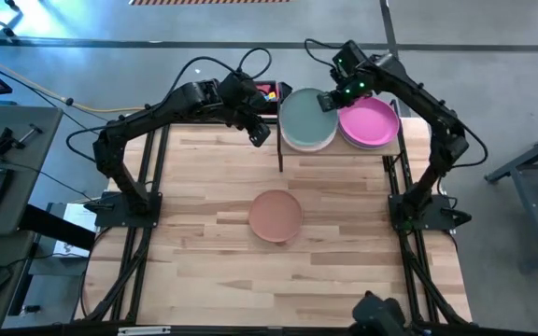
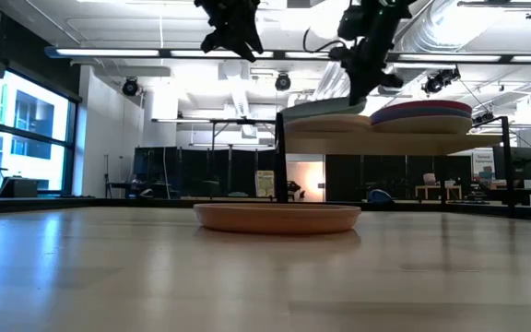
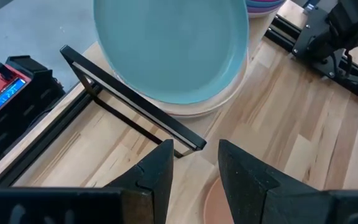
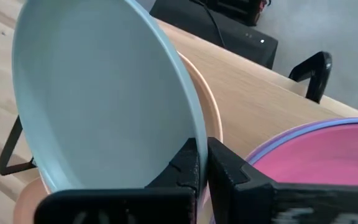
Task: Place and stack plates onto a shelf
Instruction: Stack the light blue plate on top of the light orange plate on the shelf
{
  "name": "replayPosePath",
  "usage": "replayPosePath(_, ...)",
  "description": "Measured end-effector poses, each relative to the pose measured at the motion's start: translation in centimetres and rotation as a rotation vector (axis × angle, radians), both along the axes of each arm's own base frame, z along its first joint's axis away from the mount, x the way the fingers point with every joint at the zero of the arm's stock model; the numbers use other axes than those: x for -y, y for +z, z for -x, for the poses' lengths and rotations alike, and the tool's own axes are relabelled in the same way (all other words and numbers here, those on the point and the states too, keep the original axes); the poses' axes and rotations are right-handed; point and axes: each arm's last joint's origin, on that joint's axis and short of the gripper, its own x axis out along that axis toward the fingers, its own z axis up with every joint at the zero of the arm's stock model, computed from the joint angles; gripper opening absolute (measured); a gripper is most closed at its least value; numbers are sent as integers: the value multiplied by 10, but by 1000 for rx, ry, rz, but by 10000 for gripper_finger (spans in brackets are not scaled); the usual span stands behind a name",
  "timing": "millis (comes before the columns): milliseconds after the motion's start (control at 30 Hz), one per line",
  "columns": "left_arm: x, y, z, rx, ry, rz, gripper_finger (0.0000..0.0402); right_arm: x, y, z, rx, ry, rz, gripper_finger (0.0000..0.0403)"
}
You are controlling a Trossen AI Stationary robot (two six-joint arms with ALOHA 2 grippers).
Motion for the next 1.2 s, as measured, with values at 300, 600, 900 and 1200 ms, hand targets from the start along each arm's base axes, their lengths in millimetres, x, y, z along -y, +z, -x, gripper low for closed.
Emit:
replayPosePath(300,-1,0,0,-7,15,-15,116,3,-8,-7,-5,27,-29,0)
replayPosePath(600,-1,0,0,-6,17,-14,116,-2,-9,-11,-15,87,-24,6)
replayPosePath(900,-1,0,0,-6,17,-13,116,-2,-9,-11,-13,62,-33,82)
replayPosePath(1200,-1,0,0,-6,17,-12,116,-3,-9,-11,-18,60,-36,94)
